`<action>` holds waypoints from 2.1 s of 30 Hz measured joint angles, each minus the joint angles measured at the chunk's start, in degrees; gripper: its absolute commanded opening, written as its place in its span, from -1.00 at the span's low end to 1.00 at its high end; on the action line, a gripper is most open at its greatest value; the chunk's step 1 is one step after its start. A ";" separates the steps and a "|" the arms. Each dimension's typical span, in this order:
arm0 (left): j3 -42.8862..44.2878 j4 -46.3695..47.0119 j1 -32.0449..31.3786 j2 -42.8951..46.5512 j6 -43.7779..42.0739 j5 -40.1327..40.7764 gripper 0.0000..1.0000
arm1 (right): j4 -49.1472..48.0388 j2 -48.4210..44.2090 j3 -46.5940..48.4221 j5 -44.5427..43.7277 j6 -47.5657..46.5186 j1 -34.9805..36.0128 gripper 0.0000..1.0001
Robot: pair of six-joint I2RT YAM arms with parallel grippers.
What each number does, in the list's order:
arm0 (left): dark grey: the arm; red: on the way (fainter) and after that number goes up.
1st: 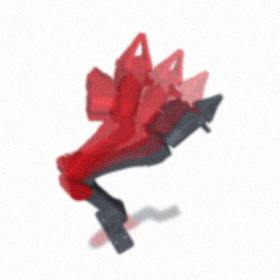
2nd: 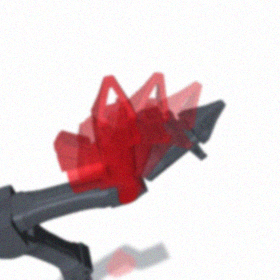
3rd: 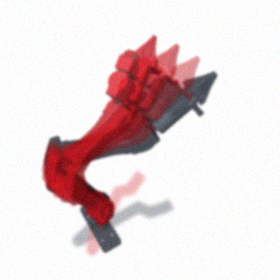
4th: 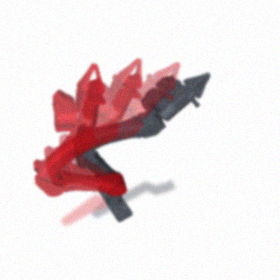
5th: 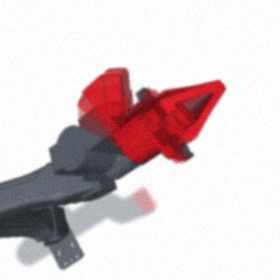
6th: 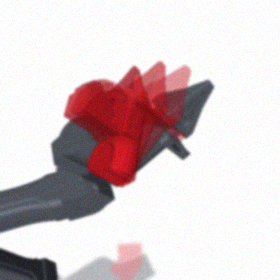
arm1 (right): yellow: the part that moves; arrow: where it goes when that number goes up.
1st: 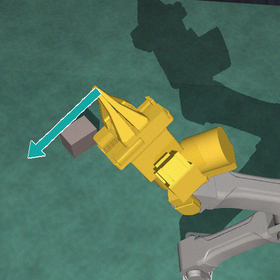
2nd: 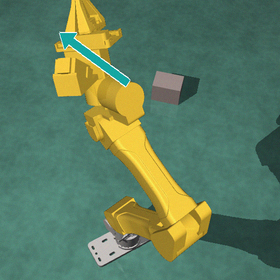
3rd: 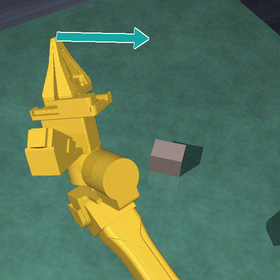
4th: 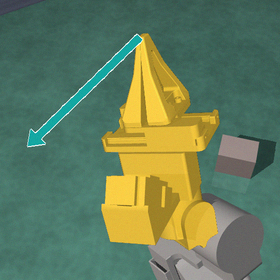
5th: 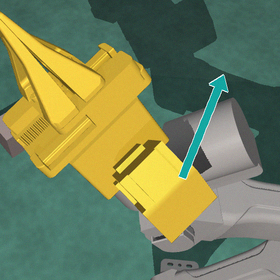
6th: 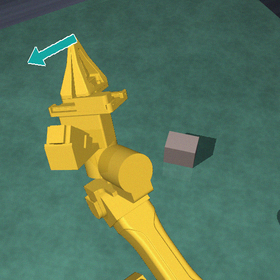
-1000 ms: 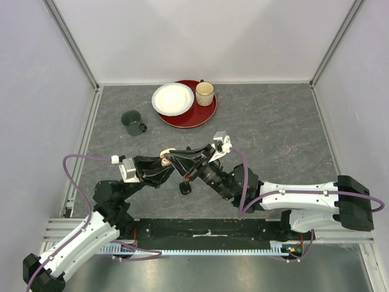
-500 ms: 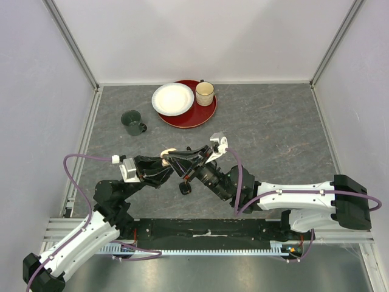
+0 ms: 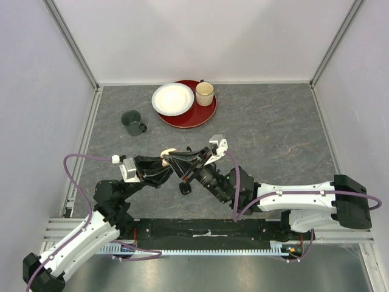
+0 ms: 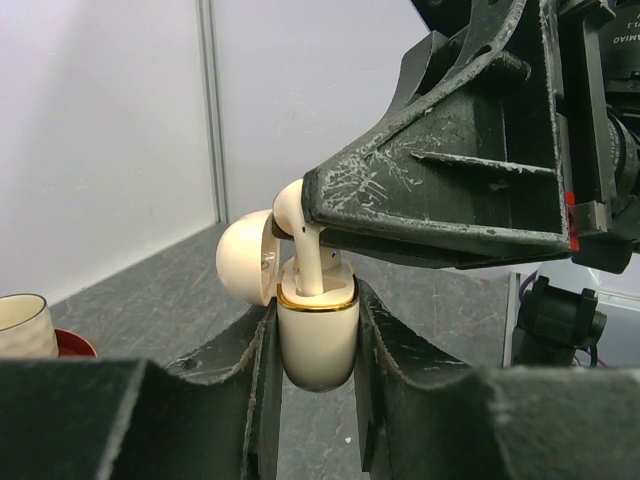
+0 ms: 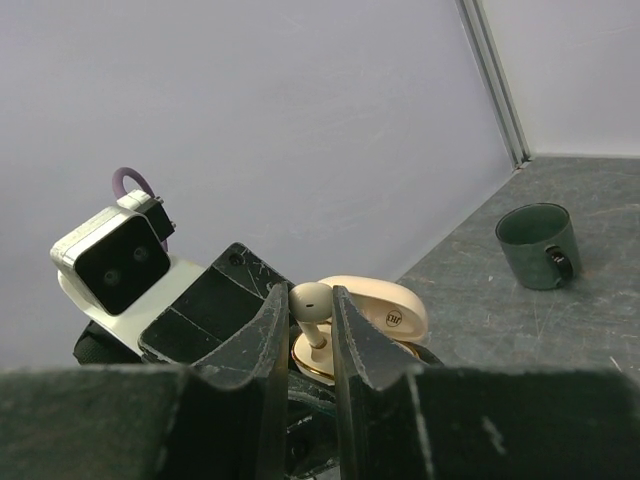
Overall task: Insert the wireless bluetooth earbuds into the charging case
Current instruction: Place the earbud in the charging case.
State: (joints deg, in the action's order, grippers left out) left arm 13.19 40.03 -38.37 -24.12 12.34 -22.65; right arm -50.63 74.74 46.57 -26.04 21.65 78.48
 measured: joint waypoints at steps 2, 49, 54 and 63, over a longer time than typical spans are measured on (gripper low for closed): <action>0.00 0.02 -0.02 0.00 0.00 0.00 -0.95 | 0.55 0.00 0.26 -0.63 -0.70 0.33 -1.00; -0.22 -0.92 -0.02 1.29 0.00 0.28 -0.95 | 13.35 -1.29 5.16 -6.36 -6.60 2.97 -0.90; -0.48 -0.98 -0.02 1.60 0.00 0.37 -0.95 | 15.02 -1.29 5.77 -6.80 -6.40 3.08 -0.87; -0.52 -1.49 -0.02 2.12 -0.02 1.20 -0.95 | 15.98 -1.29 6.12 -7.10 -5.77 3.17 -0.75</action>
State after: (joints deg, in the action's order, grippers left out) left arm 12.67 38.54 -38.39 -22.00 12.32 -21.45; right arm -34.65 73.45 52.69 -33.15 15.88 81.65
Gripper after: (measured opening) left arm 0.349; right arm 0.247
